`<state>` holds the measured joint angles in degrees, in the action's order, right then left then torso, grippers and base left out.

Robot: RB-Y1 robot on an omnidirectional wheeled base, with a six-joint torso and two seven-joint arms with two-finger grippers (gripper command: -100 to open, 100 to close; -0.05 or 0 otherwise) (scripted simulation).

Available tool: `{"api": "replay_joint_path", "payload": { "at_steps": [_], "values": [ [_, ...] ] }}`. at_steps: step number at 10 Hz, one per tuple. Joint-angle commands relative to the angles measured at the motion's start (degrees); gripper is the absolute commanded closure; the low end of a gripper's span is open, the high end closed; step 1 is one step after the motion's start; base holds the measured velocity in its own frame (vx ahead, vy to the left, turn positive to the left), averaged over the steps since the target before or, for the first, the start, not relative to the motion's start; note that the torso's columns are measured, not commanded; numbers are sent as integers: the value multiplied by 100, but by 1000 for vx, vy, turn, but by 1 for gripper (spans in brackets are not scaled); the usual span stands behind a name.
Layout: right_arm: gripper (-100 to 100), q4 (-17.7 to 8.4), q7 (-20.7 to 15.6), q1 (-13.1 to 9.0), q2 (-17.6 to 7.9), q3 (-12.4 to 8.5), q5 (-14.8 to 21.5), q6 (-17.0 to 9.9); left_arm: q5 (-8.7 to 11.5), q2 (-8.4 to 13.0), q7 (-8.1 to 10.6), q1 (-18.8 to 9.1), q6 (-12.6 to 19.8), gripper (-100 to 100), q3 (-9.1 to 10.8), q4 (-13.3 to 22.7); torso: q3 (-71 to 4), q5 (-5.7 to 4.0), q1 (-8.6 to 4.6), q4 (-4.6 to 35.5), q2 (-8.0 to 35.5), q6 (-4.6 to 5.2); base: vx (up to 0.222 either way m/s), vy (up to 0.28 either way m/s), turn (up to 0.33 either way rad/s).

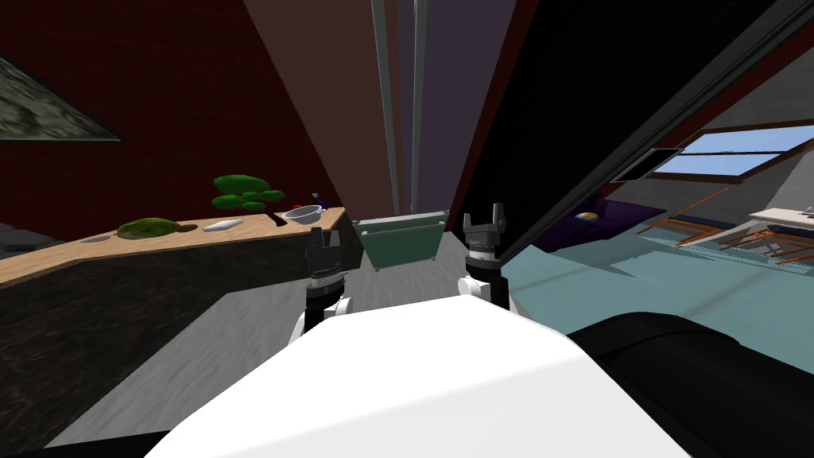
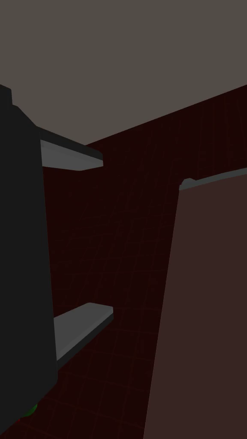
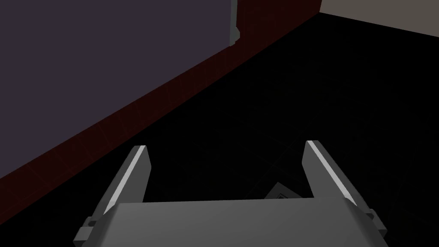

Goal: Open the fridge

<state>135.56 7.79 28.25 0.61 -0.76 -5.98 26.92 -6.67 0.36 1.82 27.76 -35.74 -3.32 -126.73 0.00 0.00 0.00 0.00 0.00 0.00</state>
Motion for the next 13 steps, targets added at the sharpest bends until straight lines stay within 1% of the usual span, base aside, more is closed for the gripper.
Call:
{"api": "replay_joint_path", "payload": {
  "at_steps": [1,3,9,10,11,13],
  "values": [
    [0,0,0,0,0,0,0,0,0,0,0,0,0,0,0,0,-467,0,0,235,232,0,0,0,0],
    [0,1,0,0,0,0,0,0,0,0,0,0,0,0,0,-1,-2014,0,0,1006,1003,0,0,0,0],
    [0,2,0,0,0,0,0,1,0,0,0,0,-1,0,0,-2,-7073,0,0,3537,3539,0,0,0,0],
    [0,2,0,0,0,0,0,1,4,185,-5,-18,-70,-100,10,120,-7919,0,0,3960,3962,0,34,4,-2],
    [0,0,0,1,0,0,0,0,7,272,-8,-29,-114,-100,16,197,-8318,1,3,4147,4147,0,65,5,-4],
    [0,-1,0,2,0,0,0,0,14,442,-16,-56,-231,-100,32,394,-8460,0,1,4217,4209,0,71,7,-3]
  ]
}}
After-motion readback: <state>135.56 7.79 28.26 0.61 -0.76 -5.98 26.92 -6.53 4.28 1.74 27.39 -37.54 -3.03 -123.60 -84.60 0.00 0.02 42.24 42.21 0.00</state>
